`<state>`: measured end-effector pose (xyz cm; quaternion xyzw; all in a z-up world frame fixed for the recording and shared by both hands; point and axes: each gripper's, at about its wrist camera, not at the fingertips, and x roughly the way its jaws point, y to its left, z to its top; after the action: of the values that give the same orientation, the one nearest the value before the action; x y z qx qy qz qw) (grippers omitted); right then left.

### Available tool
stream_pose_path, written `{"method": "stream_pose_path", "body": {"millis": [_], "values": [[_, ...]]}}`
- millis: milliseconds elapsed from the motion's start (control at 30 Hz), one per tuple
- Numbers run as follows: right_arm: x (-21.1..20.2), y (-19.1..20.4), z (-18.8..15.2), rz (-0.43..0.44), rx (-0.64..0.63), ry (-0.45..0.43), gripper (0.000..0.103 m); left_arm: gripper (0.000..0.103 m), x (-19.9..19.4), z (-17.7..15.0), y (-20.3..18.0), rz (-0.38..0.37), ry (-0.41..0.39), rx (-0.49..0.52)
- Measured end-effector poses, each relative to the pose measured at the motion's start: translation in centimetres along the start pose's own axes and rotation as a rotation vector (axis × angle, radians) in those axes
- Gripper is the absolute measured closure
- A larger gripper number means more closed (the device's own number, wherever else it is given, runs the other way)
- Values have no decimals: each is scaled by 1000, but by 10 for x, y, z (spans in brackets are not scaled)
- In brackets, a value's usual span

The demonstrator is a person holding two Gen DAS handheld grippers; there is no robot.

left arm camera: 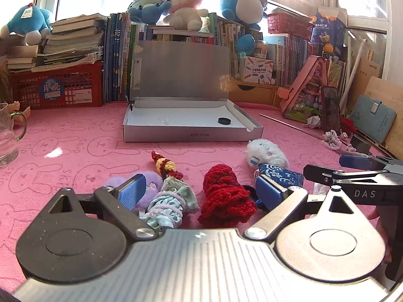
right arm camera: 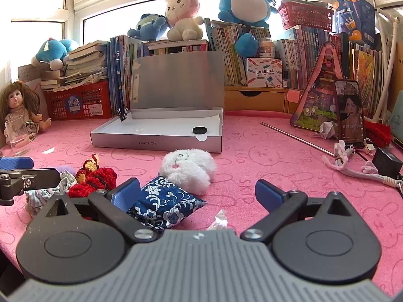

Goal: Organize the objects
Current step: 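Withdraw both tools from the box back toward the remaining items, then grasp the green floral cloth with the left tool while the right grasps the white tissue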

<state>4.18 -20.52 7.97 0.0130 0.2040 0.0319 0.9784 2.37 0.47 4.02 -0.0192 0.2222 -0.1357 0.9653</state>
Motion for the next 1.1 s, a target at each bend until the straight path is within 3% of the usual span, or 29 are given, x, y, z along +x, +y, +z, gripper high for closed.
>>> {"method": "stream_pose_path", "body": {"millis": [300, 633, 900, 1100], "values": [[-8, 16, -14, 1, -83, -1, 2, 7, -4, -18, 3, 27, 10, -1], [-9, 17, -27, -7, -75, 44, 2, 7, -11, -37, 4, 77, 20, 40], [-8, 11, -34, 7, -45, 88, 2, 8, -7, -25, 12, 95, -7, 31], [-8, 15, -36, 44, -50, 116, 4, 26, 1, -21, 12, 101, 10, 32]]}}
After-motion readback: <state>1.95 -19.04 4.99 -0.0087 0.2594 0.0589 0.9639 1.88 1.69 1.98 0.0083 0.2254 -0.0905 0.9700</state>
